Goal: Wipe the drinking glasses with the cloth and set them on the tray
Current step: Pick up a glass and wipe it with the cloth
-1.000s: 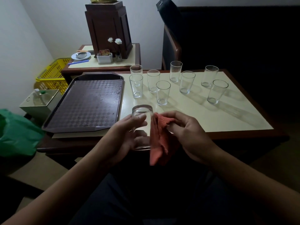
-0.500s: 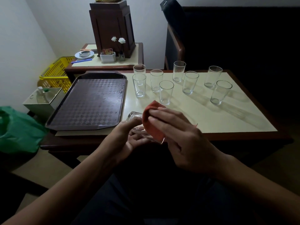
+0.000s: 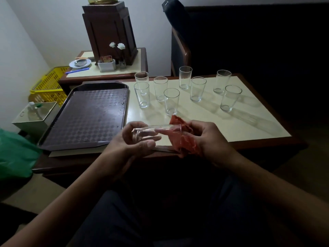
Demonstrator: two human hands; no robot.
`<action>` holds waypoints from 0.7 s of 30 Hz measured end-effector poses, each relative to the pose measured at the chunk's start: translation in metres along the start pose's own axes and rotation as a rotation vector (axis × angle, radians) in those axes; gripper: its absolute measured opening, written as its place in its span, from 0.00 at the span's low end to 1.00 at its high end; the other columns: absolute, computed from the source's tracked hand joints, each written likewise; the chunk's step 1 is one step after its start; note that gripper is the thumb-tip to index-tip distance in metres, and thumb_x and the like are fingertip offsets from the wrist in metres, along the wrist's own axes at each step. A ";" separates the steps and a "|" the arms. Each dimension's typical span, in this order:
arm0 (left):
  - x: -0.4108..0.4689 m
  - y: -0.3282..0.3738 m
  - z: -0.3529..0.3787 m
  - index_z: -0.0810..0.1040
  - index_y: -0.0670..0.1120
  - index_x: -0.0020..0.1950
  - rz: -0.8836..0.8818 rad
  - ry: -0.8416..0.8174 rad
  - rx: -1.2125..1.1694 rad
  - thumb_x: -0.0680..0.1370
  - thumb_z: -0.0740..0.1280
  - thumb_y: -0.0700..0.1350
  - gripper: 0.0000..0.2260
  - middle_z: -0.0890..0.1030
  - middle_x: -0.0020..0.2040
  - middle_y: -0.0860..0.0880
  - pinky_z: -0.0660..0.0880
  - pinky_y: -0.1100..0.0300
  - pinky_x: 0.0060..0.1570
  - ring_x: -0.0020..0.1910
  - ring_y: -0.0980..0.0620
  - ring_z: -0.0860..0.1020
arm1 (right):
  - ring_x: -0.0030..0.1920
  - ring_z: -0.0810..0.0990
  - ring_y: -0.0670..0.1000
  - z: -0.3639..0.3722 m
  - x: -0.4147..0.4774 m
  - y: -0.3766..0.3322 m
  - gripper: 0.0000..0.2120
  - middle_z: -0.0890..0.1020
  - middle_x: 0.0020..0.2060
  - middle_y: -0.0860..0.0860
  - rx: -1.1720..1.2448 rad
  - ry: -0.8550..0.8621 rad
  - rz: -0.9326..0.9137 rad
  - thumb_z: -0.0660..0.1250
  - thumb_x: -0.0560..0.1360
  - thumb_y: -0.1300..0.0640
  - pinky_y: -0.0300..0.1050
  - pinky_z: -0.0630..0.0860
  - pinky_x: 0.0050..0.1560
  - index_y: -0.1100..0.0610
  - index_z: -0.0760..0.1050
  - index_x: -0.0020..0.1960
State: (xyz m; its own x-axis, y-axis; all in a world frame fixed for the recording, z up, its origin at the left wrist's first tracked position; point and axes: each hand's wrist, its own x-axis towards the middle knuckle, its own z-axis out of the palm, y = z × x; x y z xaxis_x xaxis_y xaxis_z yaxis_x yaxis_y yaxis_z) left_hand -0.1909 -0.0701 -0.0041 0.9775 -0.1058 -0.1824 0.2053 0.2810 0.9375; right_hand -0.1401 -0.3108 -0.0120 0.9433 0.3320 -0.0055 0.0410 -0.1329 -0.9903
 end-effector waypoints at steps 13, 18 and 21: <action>0.026 0.015 -0.066 0.76 0.44 0.67 0.174 0.360 0.179 0.57 0.87 0.48 0.41 0.85 0.58 0.41 0.81 0.47 0.59 0.57 0.42 0.85 | 0.46 0.86 0.48 -0.001 0.027 0.019 0.08 0.89 0.48 0.49 -0.120 -0.007 0.057 0.76 0.79 0.56 0.49 0.80 0.54 0.52 0.85 0.57; 0.060 0.025 -0.102 0.75 0.46 0.69 0.118 0.421 0.184 0.66 0.81 0.46 0.33 0.82 0.63 0.39 0.73 0.38 0.67 0.60 0.43 0.81 | 0.50 0.82 0.36 -0.002 0.049 0.006 0.13 0.85 0.54 0.44 -0.483 0.078 -0.132 0.76 0.78 0.54 0.24 0.73 0.45 0.45 0.84 0.62; 0.093 0.037 -0.123 0.76 0.51 0.71 0.186 0.496 0.257 0.70 0.80 0.44 0.31 0.82 0.63 0.43 0.78 0.57 0.52 0.59 0.50 0.82 | 0.56 0.80 0.38 0.002 0.068 0.007 0.13 0.81 0.59 0.43 -0.446 0.103 -0.163 0.76 0.78 0.53 0.26 0.73 0.52 0.42 0.84 0.61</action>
State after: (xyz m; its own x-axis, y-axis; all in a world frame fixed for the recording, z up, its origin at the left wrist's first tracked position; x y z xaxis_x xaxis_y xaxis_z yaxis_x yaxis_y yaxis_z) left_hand -0.0866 0.0480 -0.0224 0.9142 0.3997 -0.0668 0.0706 0.0052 0.9975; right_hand -0.0760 -0.2873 -0.0197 0.9397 0.2906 0.1805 0.3067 -0.4818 -0.8208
